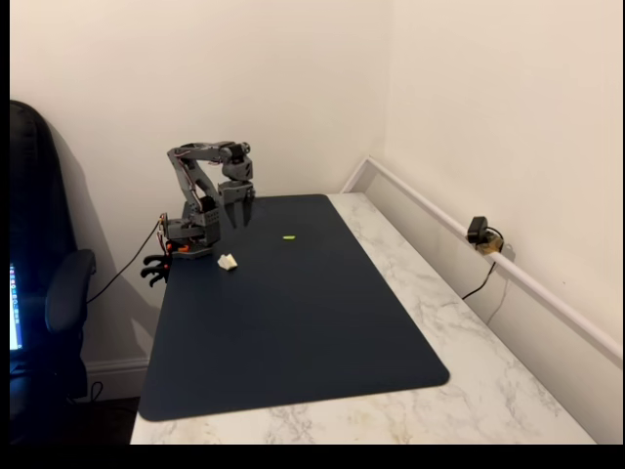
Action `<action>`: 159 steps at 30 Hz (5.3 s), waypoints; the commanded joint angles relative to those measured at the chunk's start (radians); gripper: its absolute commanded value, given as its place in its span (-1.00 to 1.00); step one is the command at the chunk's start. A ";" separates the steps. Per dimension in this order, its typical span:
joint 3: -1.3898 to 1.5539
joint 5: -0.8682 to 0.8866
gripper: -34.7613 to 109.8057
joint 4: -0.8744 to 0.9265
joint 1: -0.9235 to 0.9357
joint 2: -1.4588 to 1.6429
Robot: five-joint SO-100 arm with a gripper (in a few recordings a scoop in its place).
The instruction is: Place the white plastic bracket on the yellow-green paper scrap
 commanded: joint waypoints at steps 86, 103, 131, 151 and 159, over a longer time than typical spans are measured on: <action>0.433 0.583 -0.05 -0.463 -0.368 -0.008; 0.465 0.543 -0.06 -0.554 -0.342 -0.054; 0.199 0.293 -0.52 -0.308 -0.181 -0.092; -0.222 -0.241 -0.52 -0.215 0.282 -0.281; -0.252 -0.374 -0.52 -0.268 0.531 -0.356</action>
